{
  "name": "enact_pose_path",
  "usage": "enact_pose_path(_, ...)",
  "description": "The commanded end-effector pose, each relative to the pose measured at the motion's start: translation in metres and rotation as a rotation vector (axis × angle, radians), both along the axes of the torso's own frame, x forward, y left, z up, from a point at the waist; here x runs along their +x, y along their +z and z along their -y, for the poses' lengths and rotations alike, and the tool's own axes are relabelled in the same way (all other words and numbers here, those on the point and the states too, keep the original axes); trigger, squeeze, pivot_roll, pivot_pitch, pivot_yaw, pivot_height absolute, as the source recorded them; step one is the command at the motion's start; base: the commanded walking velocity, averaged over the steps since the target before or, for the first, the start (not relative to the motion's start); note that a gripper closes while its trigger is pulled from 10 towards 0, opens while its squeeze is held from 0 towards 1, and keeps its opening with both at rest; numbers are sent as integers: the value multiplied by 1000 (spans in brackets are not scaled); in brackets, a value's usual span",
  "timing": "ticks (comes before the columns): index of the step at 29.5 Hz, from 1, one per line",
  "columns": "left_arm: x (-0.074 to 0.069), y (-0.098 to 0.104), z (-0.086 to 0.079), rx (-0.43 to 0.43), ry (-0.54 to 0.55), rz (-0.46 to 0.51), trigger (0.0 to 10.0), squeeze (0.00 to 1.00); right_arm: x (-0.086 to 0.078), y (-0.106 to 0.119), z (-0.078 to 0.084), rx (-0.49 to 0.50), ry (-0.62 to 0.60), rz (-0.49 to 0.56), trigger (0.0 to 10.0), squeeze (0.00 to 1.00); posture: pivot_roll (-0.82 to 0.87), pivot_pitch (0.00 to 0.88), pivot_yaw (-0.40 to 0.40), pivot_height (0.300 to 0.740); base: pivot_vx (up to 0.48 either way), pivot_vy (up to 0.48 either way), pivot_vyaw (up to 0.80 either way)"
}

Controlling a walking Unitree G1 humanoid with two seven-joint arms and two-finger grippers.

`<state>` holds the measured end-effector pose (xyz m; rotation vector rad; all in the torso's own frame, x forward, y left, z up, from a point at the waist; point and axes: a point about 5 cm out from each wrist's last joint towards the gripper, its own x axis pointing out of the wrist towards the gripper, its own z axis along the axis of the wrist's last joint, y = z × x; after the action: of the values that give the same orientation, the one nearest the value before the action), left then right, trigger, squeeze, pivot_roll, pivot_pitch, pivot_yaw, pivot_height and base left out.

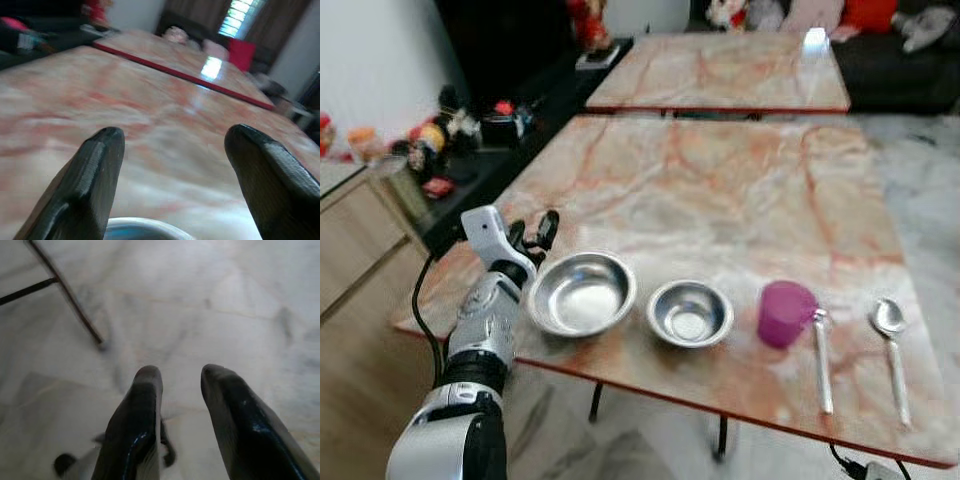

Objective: Setting the table

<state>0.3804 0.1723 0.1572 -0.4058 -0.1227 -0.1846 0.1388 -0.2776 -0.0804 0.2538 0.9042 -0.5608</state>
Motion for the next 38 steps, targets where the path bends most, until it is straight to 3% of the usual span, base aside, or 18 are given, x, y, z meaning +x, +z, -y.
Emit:
enact_pose_path(1, 1, 8, -13, 14, 30, 19, 10000, 0, 5, 0, -6, 19, 1, 13, 10000, 0, 7, 46, 68, 740, 251, 0, 0)
enact_pose_path(12, 3, 2, -27, 20, 48, -97, 10000, 0, 5, -1, -7, 20, 4, 6, 10000, 0, 13, 46, 71, 740, 0, 0, 0)
enact_pose_path(19, 7, 1, -40, 74, 103, -183, 10000, 0, 5, -1, -8, 22, 8, 6, 10000, 0, 11, 35, 74, 740, 0, 0, 0)
enact_pose_path(21, 7, -2, -46, 129, 129, -224, 10000, 0, 5, -1, -8, 22, 7, 5, 10000, 0, 10, 26, 79, 740, 0, 0, 0)
enact_pose_path(26, 6, -4, -56, 129, 168, -268, 10000, 0, 4, -2, -9, 21, 7, 3, 10000, 0, 10, 22, 78, 740, 0, 0, 0)
enact_pose_path(34, 1, -16, -53, 184, 13, -328, 10000, 0, 4, -2, -9, 23, 0, 5, 10000, 0, 10, 31, 79, 740, 0, 0, 0)
enact_pose_path(38, 0, -18, -56, 181, 19, -345, 10000, 0, 4, -2, -9, 23, 0, 4, 10000, 0, 13, 38, 77, 740, 0, 0, 0)
